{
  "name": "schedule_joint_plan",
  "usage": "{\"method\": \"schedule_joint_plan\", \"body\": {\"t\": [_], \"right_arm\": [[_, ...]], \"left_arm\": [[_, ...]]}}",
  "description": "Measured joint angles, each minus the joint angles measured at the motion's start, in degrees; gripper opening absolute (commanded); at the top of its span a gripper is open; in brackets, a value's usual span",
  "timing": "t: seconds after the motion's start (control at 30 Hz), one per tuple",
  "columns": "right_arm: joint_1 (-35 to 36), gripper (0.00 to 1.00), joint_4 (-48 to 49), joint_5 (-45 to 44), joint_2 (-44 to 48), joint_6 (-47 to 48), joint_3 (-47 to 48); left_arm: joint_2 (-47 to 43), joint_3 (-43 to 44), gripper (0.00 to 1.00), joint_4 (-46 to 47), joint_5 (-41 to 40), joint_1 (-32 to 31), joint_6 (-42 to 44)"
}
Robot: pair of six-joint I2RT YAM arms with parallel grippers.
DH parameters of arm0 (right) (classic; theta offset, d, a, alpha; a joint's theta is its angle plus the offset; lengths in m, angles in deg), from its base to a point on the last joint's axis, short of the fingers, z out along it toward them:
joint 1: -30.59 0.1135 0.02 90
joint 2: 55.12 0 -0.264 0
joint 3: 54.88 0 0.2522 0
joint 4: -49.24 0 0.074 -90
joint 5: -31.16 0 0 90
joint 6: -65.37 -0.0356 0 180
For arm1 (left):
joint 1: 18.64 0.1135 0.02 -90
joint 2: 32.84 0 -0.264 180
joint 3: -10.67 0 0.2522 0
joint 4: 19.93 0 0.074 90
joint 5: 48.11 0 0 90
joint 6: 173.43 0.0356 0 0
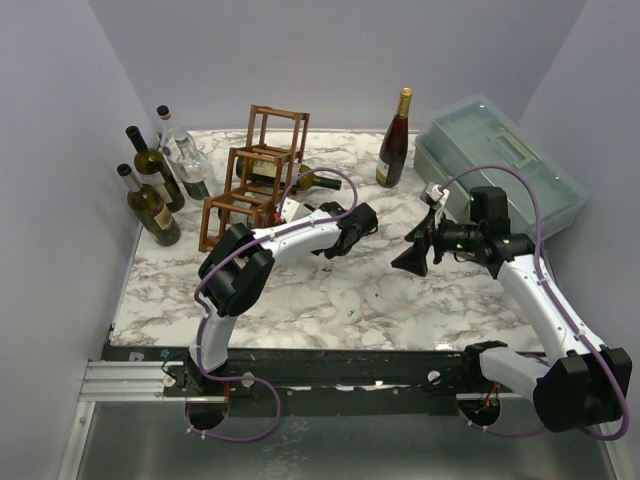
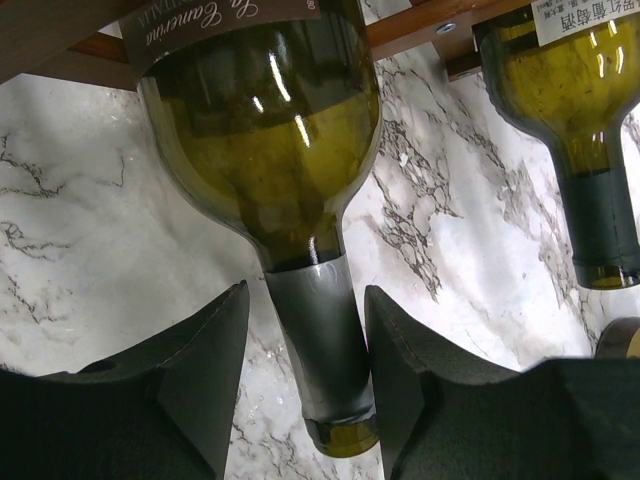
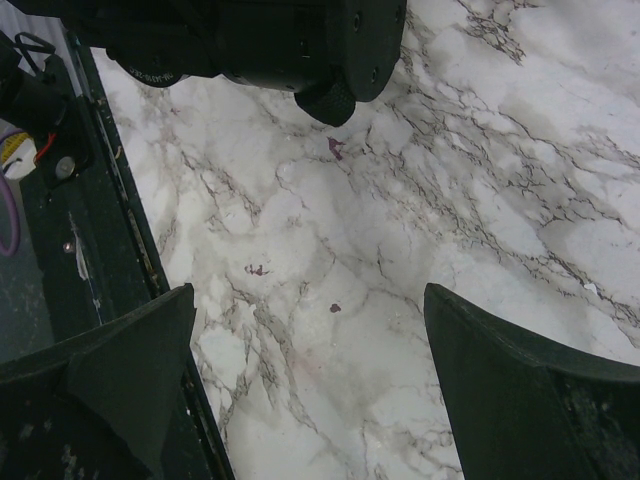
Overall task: Take the wine bottle off the wine rack
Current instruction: Pick up the wine bottle from the wine rack.
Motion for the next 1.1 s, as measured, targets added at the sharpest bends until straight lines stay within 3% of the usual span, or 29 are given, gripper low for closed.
{"method": "schedule_joint_plan", "body": {"t": [0.3, 0.53, 0.83, 1.1], "right_arm": [[0.0, 0.99, 0.0, 0.0, 0.0, 0.0, 0.0], [0.0, 0.99, 0.0, 0.0, 0.0, 0.0, 0.0], [0.0, 0.99, 0.0, 0.0, 0.0, 0.1, 0.0], [0.0, 0.99, 0.0, 0.0, 0.0, 0.4, 0.0]], "left_arm": [[1.0, 0.9, 0.58, -0.2, 1.0, 1.0, 0.0], [2.3, 1.2, 0.56, -0.1, 2.0, 1.7, 0.0], [2.3, 1.2, 0.35, 0.7, 2.5, 1.7, 0.0], [2.1, 0.2, 0.05, 0.3, 3.5, 1.8, 0.0]]}}
